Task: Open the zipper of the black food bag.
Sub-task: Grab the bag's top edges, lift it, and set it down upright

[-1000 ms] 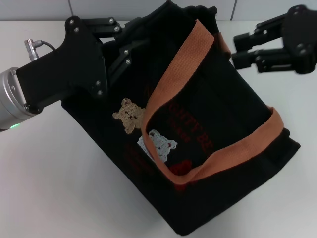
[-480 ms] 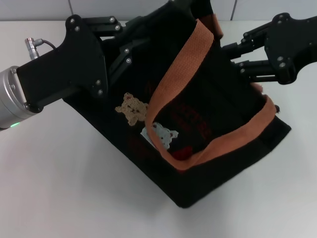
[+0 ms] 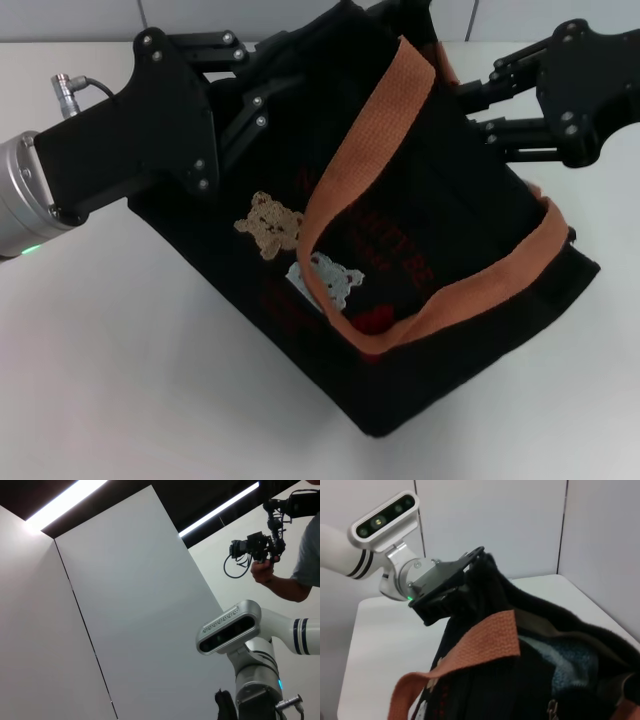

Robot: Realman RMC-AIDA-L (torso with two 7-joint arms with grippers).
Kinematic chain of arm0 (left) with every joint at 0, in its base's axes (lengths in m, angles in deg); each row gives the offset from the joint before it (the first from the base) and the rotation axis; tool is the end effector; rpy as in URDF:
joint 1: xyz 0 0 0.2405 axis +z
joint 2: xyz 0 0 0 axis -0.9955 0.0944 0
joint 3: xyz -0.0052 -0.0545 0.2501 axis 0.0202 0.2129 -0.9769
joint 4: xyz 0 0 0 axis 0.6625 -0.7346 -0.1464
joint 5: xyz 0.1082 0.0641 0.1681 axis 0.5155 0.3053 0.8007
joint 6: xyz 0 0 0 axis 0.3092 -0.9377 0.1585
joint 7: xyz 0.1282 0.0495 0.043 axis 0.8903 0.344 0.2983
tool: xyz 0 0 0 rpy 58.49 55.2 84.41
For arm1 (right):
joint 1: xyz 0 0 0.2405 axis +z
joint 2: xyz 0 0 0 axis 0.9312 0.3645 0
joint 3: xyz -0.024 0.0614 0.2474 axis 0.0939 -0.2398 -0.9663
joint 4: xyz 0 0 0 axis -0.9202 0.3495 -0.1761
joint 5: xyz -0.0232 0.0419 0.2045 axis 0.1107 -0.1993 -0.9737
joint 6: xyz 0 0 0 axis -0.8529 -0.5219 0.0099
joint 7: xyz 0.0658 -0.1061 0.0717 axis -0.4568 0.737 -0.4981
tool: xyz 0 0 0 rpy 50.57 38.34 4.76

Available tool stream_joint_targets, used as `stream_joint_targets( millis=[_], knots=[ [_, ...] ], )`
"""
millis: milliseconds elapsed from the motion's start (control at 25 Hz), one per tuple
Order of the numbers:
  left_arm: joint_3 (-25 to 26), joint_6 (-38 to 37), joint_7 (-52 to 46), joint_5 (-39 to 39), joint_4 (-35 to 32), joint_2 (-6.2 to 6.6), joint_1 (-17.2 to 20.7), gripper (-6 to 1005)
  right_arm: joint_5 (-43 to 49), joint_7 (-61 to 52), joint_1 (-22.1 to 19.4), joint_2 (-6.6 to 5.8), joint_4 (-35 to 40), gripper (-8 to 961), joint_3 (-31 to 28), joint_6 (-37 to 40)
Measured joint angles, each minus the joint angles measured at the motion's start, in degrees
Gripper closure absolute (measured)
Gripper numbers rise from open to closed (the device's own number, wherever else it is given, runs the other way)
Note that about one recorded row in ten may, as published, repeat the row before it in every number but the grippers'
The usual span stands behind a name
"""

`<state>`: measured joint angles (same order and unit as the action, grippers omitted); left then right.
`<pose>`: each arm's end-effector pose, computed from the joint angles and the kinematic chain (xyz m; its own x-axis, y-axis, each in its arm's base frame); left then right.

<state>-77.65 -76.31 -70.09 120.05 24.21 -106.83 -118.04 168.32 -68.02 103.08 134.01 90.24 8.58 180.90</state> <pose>-0.2020 0.3010 0.0183 0.4415 -0.4952 0.7483 -0.0273 -0.8409 -0.5404 0.1167 0.3295 0.0879 0.9636 -0.0982 -0.2485 -0.1406 -0.9772 -0.1592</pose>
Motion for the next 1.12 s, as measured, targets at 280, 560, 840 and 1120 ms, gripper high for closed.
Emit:
stream_joint_targets(
  millis=[280, 560, 840, 1120],
  knots=[
    [-0.14, -0.02, 0.00, 0.23, 0.03, 0.00, -0.22, 856, 0.83, 1.59, -1.66, 0.17, 0.32, 605, 5.62, -4.57],
    [-0.77, -0.02, 0.00, 0.21, 0.04, 0.00, -0.22, 857, 0.88, 2.87, -2.43, 0.23, 0.63, 604, 10.41, -9.63],
    [-0.81, -0.02, 0.00, 0.20, 0.06, 0.00, -0.20, 856, 0.52, 4.27, -4.68, 0.41, 2.21, 604, 14.30, -15.39],
    [-0.95, -0.12, 0.00, 0.14, 0.01, -0.01, -0.23, 856, -2.98, 6.44, -6.93, 0.50, 2.68, 603, 15.15, -19.34]
  ],
)
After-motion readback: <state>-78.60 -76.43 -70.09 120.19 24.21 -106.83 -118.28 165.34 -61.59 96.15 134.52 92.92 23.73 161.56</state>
